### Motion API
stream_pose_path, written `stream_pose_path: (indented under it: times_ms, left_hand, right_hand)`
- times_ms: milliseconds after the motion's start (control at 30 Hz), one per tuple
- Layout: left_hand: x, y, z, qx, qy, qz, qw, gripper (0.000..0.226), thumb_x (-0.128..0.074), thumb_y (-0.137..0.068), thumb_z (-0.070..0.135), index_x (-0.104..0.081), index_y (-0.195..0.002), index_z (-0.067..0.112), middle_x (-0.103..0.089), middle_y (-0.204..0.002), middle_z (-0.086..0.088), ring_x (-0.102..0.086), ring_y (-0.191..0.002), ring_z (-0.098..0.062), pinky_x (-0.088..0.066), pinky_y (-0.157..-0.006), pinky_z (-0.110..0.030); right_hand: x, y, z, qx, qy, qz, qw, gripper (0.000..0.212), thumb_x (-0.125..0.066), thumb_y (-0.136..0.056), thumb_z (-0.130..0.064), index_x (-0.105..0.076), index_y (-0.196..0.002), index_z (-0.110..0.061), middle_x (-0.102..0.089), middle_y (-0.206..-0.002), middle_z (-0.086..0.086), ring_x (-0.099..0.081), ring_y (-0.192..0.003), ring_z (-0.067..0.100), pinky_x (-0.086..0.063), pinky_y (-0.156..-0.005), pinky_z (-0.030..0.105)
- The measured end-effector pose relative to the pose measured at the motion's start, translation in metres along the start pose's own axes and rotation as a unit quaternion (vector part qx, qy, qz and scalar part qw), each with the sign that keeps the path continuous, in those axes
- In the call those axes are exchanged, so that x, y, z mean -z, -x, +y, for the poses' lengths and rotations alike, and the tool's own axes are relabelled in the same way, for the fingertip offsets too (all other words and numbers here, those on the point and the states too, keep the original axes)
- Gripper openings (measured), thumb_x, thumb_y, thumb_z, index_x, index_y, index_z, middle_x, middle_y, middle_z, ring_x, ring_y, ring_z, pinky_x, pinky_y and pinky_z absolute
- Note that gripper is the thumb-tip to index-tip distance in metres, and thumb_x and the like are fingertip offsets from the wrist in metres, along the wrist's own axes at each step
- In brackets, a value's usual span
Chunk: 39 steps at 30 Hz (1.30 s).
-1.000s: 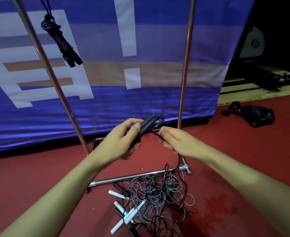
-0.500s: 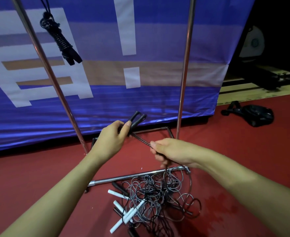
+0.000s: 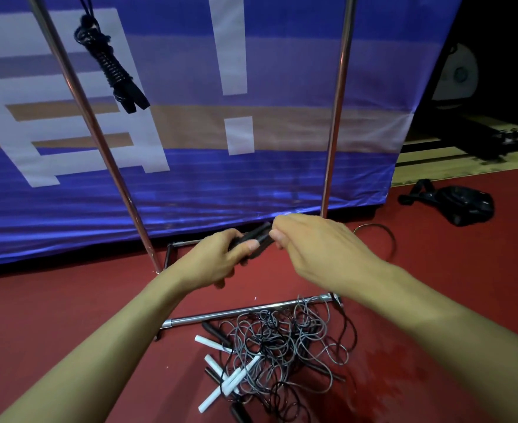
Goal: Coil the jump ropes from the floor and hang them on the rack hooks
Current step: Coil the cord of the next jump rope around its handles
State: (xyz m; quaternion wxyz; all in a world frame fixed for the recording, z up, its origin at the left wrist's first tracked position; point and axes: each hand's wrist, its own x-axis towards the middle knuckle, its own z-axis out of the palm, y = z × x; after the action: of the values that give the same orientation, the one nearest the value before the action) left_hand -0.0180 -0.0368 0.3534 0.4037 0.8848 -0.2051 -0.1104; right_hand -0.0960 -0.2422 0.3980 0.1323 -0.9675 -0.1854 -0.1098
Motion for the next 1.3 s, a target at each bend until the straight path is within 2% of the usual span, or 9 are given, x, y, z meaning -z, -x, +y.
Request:
stream_pose_path:
  times_ms: [133, 300, 533, 700, 833, 933, 1067, 1167, 1300]
  left_hand:
    - [0.001, 0.006, 0.000, -0.007, -0.027, -0.080, 0.996, 0.029, -0.051, -0.106, 0.041, -0.060, -0.090, 0.018, -0.063, -0.074, 0.005, -0.054, -0.048, -0.008, -0.049, -0.043, -0.026]
    - [0.005, 0.011, 0.001, 0.001, -0.044, -0.140, 0.989, 0.045, -0.059, -0.091, 0.061, -0.063, -0.092, 0.017, -0.062, -0.066, 0.008, -0.052, -0.053, -0.013, -0.046, -0.046, -0.028]
    - [0.004, 0.016, 0.018, -0.067, -0.174, -0.184, 0.965, 0.059, -0.063, -0.083, 0.076, -0.061, -0.082, 0.017, -0.059, -0.068, 0.001, -0.049, -0.058, -0.011, -0.043, -0.059, -0.035]
    - [-0.008, 0.026, 0.037, -0.119, -0.196, -0.162, 0.960, 0.058, -0.065, -0.088, 0.070, -0.049, -0.070, 0.017, -0.043, -0.060, 0.005, -0.038, -0.054, -0.012, -0.034, -0.055, -0.034]
    - [0.002, 0.032, 0.046, -0.149, -0.073, -0.178, 0.970, 0.038, -0.064, -0.097, 0.052, -0.066, -0.080, 0.019, -0.064, -0.064, -0.001, -0.050, -0.053, -0.011, -0.041, -0.055, -0.030]
    - [0.015, 0.036, 0.047, -0.152, 0.045, -0.178, 0.971, 0.030, -0.058, -0.102, 0.041, -0.072, -0.092, 0.017, -0.070, -0.067, -0.003, -0.048, -0.051, -0.016, -0.038, -0.051, -0.027]
    - [0.015, 0.037, 0.034, -0.134, 0.141, -0.136, 0.971, 0.033, -0.051, -0.106, 0.036, -0.066, -0.099, 0.007, -0.065, -0.071, -0.007, -0.043, -0.051, -0.019, -0.036, -0.048, -0.026]
    - [0.012, 0.031, 0.023, -0.096, 0.234, -0.104, 0.962, 0.028, -0.054, -0.105, 0.033, -0.049, -0.117, 0.008, -0.061, -0.077, -0.010, -0.039, -0.055, -0.020, -0.039, -0.055, -0.029]
    - [0.008, 0.022, 0.014, -0.060, 0.319, -0.111, 0.939, 0.049, -0.058, -0.102, 0.032, -0.044, -0.148, 0.021, -0.057, -0.087, -0.011, -0.045, -0.068, -0.020, -0.040, -0.070, -0.032]
  right_hand:
    - [0.003, -0.005, 0.006, 0.038, 0.034, -0.030, 0.998, 0.028, -0.032, -0.106, -0.050, -0.049, -0.101, -0.029, -0.065, -0.086, -0.006, -0.063, -0.088, 0.027, -0.049, -0.073, 0.042]
    - [0.014, -0.007, 0.025, 0.073, -0.095, -0.104, 0.987, 0.020, -0.064, -0.096, -0.045, -0.050, -0.109, -0.039, -0.069, -0.084, -0.005, -0.064, -0.080, 0.012, -0.054, -0.076, 0.041]
    - [0.021, -0.008, 0.036, 0.143, 0.022, 0.025, 0.989, 0.019, -0.053, -0.096, -0.054, -0.065, -0.102, -0.041, -0.063, -0.098, -0.020, -0.061, -0.092, 0.001, -0.049, -0.064, 0.032]
    - [0.014, -0.015, 0.047, 0.096, -0.046, -0.034, 0.994, 0.011, -0.057, -0.100, -0.043, -0.066, -0.101, -0.038, -0.070, -0.091, -0.023, -0.065, -0.089, -0.001, -0.054, -0.075, 0.037]
    - [-0.002, -0.014, 0.068, 0.063, -0.083, -0.070, 0.992, 0.019, -0.049, -0.105, -0.038, -0.067, -0.108, -0.033, -0.071, -0.085, -0.018, -0.064, -0.081, -0.002, -0.052, -0.078, 0.030]
    - [-0.030, -0.008, 0.078, 0.054, -0.158, -0.083, 0.982, 0.013, -0.052, -0.108, -0.023, -0.062, -0.101, -0.022, -0.067, -0.083, -0.003, -0.062, -0.076, 0.013, -0.052, -0.071, 0.041]
    - [-0.041, 0.002, 0.076, 0.000, -0.278, -0.055, 0.959, 0.028, -0.043, -0.102, -0.040, -0.051, -0.102, -0.014, -0.056, -0.080, -0.003, -0.049, -0.070, 0.003, -0.043, -0.064, 0.023]
    - [-0.044, 0.000, 0.071, -0.023, -0.237, -0.030, 0.971, 0.029, -0.041, -0.108, -0.033, -0.059, -0.096, -0.014, -0.058, -0.081, -0.010, -0.054, -0.073, -0.002, -0.042, -0.072, 0.016]
    - [-0.058, 0.001, 0.050, -0.083, -0.274, -0.068, 0.956, 0.036, -0.040, -0.110, -0.032, -0.058, -0.080, -0.027, -0.058, -0.068, -0.010, -0.052, -0.064, 0.001, -0.044, -0.073, 0.026]
